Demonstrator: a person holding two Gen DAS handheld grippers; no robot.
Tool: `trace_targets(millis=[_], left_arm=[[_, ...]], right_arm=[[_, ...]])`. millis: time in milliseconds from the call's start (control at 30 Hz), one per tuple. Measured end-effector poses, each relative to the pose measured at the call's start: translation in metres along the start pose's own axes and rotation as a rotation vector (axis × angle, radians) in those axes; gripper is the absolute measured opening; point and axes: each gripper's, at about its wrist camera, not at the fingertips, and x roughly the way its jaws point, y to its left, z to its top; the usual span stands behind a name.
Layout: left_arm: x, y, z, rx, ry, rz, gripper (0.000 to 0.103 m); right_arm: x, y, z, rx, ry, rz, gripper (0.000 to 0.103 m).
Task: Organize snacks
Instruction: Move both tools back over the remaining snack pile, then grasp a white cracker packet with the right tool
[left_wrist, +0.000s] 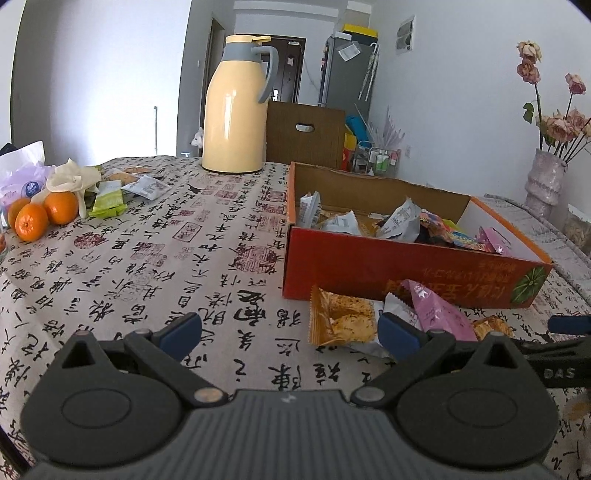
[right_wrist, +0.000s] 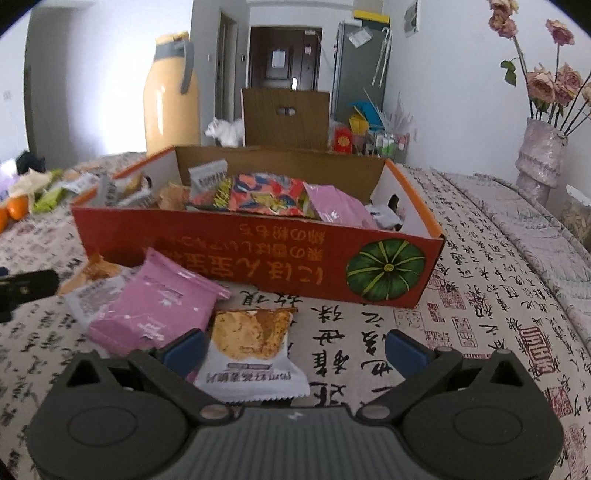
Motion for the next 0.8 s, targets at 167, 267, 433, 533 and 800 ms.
trace_targets(millis=[167, 267, 433, 533, 800], left_arm=[[0.001, 0.000, 0.000, -0.004, 0.006, 0.004, 0.103], [0.001, 0.000, 0.000, -0.004, 0.006, 0.004, 0.103], [0.002, 0.001, -0.001, -0.006, 0.008, 0.007, 0.103], [0.001, 0.001, -0.001, -0.009, 0.007, 0.008, 0.103], [0.001, 0.002, -0.002, -0.010, 0.009, 0.013, 0.103]], right_arm=[[0.015, 0.001, 0.005, -0.011, 0.046, 0.001, 0.103], [0.022, -0.003, 0.004, 0.023, 0.066, 0.017, 0.103], [0.025, -0.009, 0.002, 0.076, 0.061, 0.022, 0.103], [0.026, -0.009, 0.000, 0.084, 0.045, 0.013, 0.103], [0.026, -0.010, -0.001, 0.073, 0.038, 0.032, 0.102]])
